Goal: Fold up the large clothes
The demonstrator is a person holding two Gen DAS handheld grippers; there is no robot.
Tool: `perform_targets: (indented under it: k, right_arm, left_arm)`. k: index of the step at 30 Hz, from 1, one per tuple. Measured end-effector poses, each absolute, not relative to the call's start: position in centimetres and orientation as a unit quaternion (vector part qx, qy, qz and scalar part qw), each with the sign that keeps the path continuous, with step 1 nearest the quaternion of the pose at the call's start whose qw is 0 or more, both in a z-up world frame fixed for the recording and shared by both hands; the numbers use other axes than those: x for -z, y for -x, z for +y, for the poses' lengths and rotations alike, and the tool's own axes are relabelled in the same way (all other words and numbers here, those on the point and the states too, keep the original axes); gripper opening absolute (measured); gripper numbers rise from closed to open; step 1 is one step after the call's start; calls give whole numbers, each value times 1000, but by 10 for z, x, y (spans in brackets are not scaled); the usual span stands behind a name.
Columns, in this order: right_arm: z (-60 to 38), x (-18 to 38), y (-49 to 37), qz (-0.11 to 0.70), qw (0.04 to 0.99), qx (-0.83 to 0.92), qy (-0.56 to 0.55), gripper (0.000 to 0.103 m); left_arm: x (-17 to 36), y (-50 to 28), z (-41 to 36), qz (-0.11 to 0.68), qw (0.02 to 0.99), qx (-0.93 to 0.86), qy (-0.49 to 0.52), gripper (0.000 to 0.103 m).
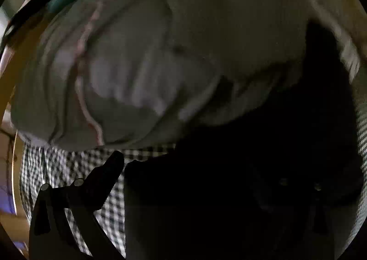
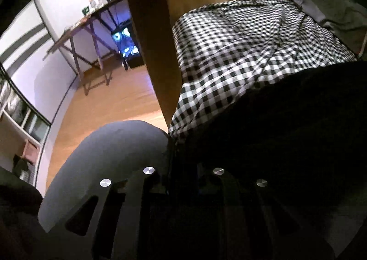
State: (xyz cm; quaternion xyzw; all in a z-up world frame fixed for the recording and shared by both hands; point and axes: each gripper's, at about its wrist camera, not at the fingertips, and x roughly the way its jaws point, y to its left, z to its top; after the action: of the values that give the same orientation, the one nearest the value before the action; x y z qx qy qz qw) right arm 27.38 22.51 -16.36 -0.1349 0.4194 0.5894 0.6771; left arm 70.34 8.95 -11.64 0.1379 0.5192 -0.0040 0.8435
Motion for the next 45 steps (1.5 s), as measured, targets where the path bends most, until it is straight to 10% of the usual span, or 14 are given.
perform_targets:
  k: [2, 4, 6, 14, 20, 32, 45]
  right_arm:
    - [214, 156, -277, 427, 675, -594, 99, 34]
    - [195, 143, -272, 416, 671, -609, 72, 81]
    - [162, 121, -267, 390, 694, -604, 50, 95]
    - [21, 62, -343, 351, 876, -329, -42, 97]
    - [74, 158, -395, 461, 860, -196, 99, 100]
    - [98, 172, -311, 473, 847, -203, 135, 100]
    - [81, 132, -230, 434, 856, -240, 144, 100]
  left_arm:
    - [129, -707, 85, 517, 842, 6, -155, 99]
    - [141, -714, 85, 528, 834, 16, -160, 99]
    - [147, -718, 88, 528, 832, 29, -169, 99]
    - [161, -721, 102, 531, 835, 40, -140, 99]
    - [166, -721, 101, 527, 838, 42, -134, 99]
    - [157, -708, 100, 514, 842, -1, -160, 99]
    - [101, -499, 139, 478, 876, -4, -66, 97]
